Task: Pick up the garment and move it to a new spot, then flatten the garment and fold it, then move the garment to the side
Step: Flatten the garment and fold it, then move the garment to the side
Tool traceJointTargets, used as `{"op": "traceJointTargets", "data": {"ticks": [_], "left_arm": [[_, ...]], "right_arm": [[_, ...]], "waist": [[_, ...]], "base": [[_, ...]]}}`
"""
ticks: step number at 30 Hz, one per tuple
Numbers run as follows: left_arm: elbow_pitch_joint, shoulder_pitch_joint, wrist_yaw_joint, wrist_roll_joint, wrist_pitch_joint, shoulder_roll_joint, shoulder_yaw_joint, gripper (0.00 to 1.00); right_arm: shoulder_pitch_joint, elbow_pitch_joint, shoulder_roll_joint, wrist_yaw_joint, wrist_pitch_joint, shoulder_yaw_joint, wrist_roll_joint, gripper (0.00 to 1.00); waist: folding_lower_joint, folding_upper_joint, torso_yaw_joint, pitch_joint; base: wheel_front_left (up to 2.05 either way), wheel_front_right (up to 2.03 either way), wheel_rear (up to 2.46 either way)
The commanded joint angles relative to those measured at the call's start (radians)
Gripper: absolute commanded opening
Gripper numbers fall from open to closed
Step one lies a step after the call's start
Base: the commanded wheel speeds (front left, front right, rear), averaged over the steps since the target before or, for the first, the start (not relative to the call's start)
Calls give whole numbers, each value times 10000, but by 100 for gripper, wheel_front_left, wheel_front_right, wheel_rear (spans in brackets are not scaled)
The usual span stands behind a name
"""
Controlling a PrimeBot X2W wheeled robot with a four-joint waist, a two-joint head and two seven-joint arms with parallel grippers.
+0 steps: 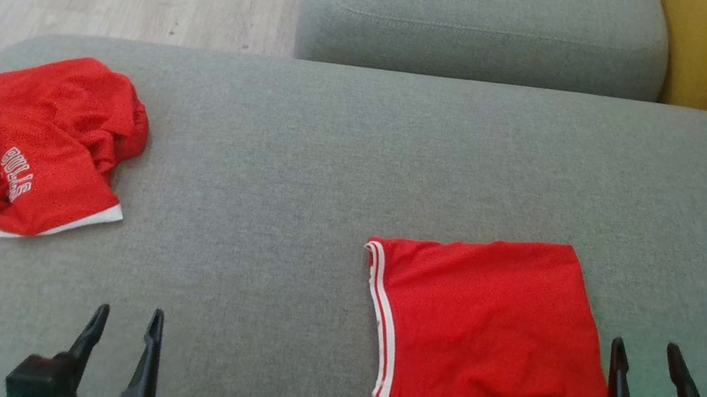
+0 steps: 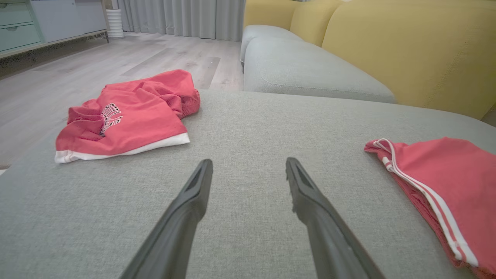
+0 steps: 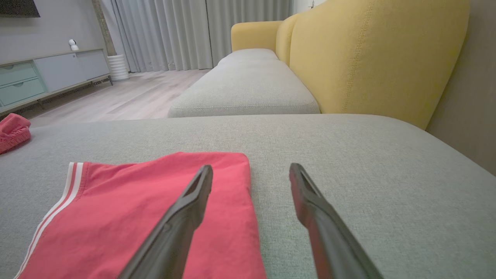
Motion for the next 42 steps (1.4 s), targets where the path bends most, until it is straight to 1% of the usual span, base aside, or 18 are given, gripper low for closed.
{"op": "traceJointTargets", "data": {"ticks": [1, 7, 20, 24, 25, 26, 28, 29, 32, 34, 36, 39, 42], "left_arm": [[-372, -221, -33, 69, -122, -36, 437, 100], [-384, -116, -45, 84, -122, -36, 497, 100], [-398, -192, -42, 56, -122, -36, 394, 100], [-423, -210, -27, 49, -122, -36, 366, 100], [-446, -230, -26, 50, -122, -36, 336, 100], [-446, -230, -26, 50, -122, -36, 336, 100], [-473, -271, -19, 46, -122, -36, 319, 100], [-494, -302, -7, 31, -122, -36, 332, 100], [-426, -339, -89, 80, -122, -36, 256, 100], [-425, -421, -126, 114, -122, -36, 239, 100], [-435, -544, -146, 137, -122, -36, 226, 100], [-424, -751, -188, 186, -122, -36, 186, 100], [-400, -1013, -236, 242, -122, -36, 94, 100]], "right_arm": [[-116, -385, -134, -7, -135, 149, 41, 100], [13, -393, -30, -7, -136, 162, 49, 100], [-177, -119, -11, -7, -137, 347, 87, 100], [-366, -51, -38, -7, -120, 432, 376, 100], [-616, -52, -179, -7, 257, 534, 723, 100], [-616, -52, -179, -7, 257, 534, 723, 100], [-929, -171, -470, -7, 1007, 705, 1060, 100], [-1311, -266, -836, -7, 2057, 987, 1304, 100], [-1929, -241, -1234, -7, 3677, 1294, 1750, 100], [-2318, -115, -1348, -7, 4692, 1468, 2103, 100], [-2679, 166, -1543, -7, 5510, 1672, 2106, 100], [-3154, 795, -1582, -7, 6340, 1767, 1989, 100], [-3583, 1496, -1392, -7, 7013, 1728, 1966, 100]], "waist": [[0, 0, 57, -42], [0, 0, 120, -101], [0, 0, 16, -63], [0, 0, 14, -18], [0, 0, 21, 28], [0, 0, 21, 28], [0, 0, 22, 112], [0, 0, -34, 229], [0, 0, -70, 389], [0, 0, -69, 567], [0, 0, -31, 733], [0, 0, 50, 990], [0, 0, 146, 1260]], "base": [[0, 0, 0], [0, 0, 0], [0, 0, 0], [0, 0, 0], [0, 0, 0], [0, 0, 0], [0, 0, 0], [0, 0, 0], [0, 0, 0], [0, 0, 0], [0, 0, 0], [0, 0, 0], [0, 0, 0]]}}
